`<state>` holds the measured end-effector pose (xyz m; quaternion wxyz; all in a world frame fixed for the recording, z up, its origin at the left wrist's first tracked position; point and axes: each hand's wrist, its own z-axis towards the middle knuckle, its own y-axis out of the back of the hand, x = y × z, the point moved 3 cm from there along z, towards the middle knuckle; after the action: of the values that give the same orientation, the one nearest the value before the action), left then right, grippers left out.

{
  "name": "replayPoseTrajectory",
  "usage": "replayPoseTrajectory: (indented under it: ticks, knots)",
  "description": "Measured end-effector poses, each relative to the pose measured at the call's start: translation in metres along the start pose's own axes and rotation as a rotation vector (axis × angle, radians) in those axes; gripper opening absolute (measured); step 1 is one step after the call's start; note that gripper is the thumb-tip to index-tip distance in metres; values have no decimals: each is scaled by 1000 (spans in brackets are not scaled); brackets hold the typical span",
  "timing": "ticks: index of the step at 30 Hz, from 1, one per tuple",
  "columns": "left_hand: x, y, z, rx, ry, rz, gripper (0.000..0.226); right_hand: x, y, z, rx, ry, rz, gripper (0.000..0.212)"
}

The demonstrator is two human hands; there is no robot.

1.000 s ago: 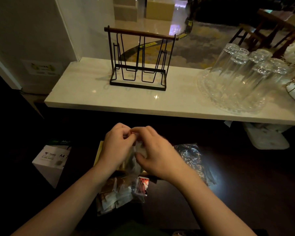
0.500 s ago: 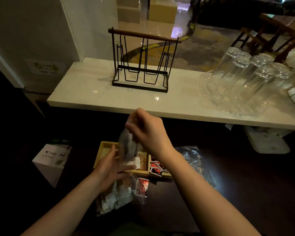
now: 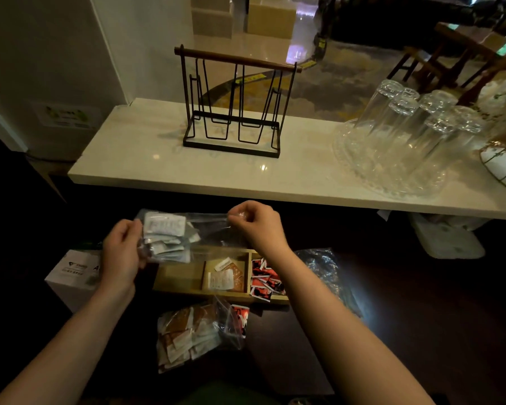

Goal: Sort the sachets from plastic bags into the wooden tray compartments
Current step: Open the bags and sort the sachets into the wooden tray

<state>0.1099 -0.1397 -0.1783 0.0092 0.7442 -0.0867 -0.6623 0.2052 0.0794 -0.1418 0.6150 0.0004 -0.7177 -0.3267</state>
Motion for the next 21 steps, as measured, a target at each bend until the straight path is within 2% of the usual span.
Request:
replayPoseTrajectory:
  ticks: [6,21]
  knots:
    - [-12,26,14,-93,-73,-14,32,-20,-40,6,103,-66,48,12]
    - [-60,25,2,-100,-475,441,29,-39,-88,12,280,-166,311,15]
